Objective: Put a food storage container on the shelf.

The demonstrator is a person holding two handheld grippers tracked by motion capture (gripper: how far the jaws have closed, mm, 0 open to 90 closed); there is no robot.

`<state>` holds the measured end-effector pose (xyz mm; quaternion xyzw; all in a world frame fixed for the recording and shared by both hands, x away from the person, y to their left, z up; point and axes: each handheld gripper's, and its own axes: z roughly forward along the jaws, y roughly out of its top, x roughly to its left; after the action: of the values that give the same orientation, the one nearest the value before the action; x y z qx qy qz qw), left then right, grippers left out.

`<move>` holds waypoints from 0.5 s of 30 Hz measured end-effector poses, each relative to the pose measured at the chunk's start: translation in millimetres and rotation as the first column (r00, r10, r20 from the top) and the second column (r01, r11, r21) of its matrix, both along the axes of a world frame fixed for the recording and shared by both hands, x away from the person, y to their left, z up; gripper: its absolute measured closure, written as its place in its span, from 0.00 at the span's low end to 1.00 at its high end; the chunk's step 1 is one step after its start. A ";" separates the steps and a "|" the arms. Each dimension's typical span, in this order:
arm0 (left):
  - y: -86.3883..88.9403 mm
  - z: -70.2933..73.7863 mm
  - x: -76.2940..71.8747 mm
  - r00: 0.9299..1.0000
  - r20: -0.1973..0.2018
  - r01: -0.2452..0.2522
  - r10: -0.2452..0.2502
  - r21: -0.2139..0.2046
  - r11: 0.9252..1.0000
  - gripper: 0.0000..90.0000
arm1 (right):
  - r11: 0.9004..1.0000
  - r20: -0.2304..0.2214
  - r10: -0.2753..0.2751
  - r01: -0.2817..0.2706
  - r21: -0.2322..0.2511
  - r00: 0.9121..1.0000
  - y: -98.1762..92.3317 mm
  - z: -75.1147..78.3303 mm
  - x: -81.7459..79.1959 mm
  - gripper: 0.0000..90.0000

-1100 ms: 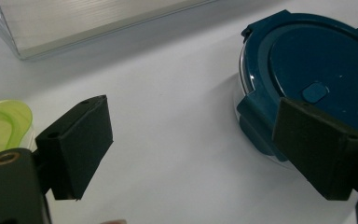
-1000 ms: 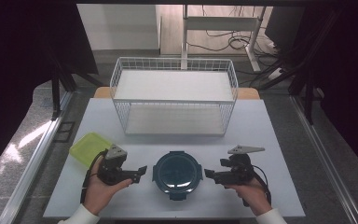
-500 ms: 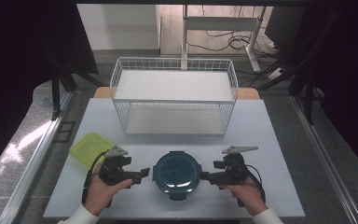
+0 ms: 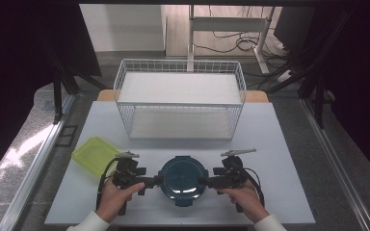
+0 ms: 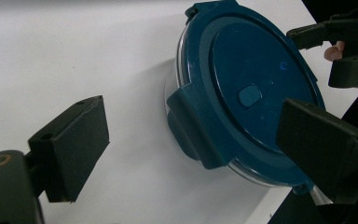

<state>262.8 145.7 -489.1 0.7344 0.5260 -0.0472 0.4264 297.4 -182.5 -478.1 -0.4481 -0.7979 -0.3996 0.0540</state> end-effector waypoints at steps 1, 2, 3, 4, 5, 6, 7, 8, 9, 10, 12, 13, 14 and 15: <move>-1.2 -1.1 1.3 1.000 -0.010 0.003 -0.003 -0.007 1.000 0.10 | 1.000 -0.006 -0.005 0.005 0.002 1.000 0.6 -0.7 0.7 0.11; -2.9 -2.4 2.5 1.000 -0.018 0.002 -0.002 -0.012 1.000 0.10 | 1.000 -0.012 -0.006 0.006 0.004 1.000 1.1 -1.5 1.4 0.11; -2.9 -2.4 2.5 1.000 -0.018 0.002 -0.002 -0.012 1.000 0.09 | 1.000 -0.012 -0.006 0.006 0.004 1.000 1.1 -1.5 1.4 0.11; -4.4 -3.9 3.9 1.000 -0.025 0.007 -0.008 -0.015 1.000 0.09 | 1.000 -0.020 -0.008 0.008 0.007 1.000 1.7 -2.4 2.1 0.10; -6.0 -5.6 5.1 0.999 -0.033 0.012 -0.012 -0.020 1.000 0.09 | 1.000 -0.033 -0.010 0.010 0.006 0.999 3.4 -4.6 3.1 0.10; -7.5 -7.3 6.3 0.999 -0.044 0.011 -0.012 -0.027 1.000 0.09 | 1.000 -0.039 -0.008 0.008 0.002 0.999 4.3 -5.9 3.5 0.09; -8.5 -9.1 7.5 0.998 -0.056 0.015 -0.017 -0.032 0.999 0.09 | 1.000 -0.039 -0.008 0.008 0.002 0.999 4.3 -5.9 3.5 0.09; -10.3 -13.6 10.2 0.996 -0.087 0.027 -0.034 -0.079 0.997 0.09 | 1.000 -0.052 -0.012 0.012 0.002 0.999 5.2 -8.9 4.4 0.09; -11.0 -15.4 11.1 0.995 -0.097 0.026 -0.035 -0.094 0.995 0.09 | 1.000 -0.064 -0.010 0.010 0.007 0.998 5.5 -10.5 4.9 0.09; -11.9 -16.6 11.5 0.995 -0.096 0.027 -0.035 -0.087 0.996 0.09 | 1.000 -0.073 -0.011 0.012 0.012 0.997 5.7 -11.9 5.2 0.09; -13.0 -17.2 11.9 0.995 -0.096 0.031 -0.038 -0.080 0.996 0.09 | 1.000 -0.079 -0.012 0.013 0.014 0.997 5.9 -12.7 5.4 0.09; -14.3 -18.6 12.7 0.994 -0.104 0.034 -0.043 -0.086 0.996 0.09 | 1.000 -0.089 -0.008 0.010 0.022 0.996 6.6 -13.6 5.7 0.09; -14.9 -19.3 13.2 0.994 -0.106 0.032 -0.042 -0.090 0.995 0.09 | 1.000 -0.094 -0.007 0.009 0.026 0.996 7.1 -13.9 5.8 0.09; -15.5 -20.2 13.8 0.993 -0.111 0.034 -0.044 -0.097 0.995 0.09 | 1.000 -0.096 -0.009 0.012 0.027 0.995 7.7 -14.3 5.8 0.10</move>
<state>276.6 130.2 -509.3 0.7196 0.5319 -0.1218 0.4293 303.2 -174.8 -492.4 -0.4703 -0.7864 -0.3887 0.0964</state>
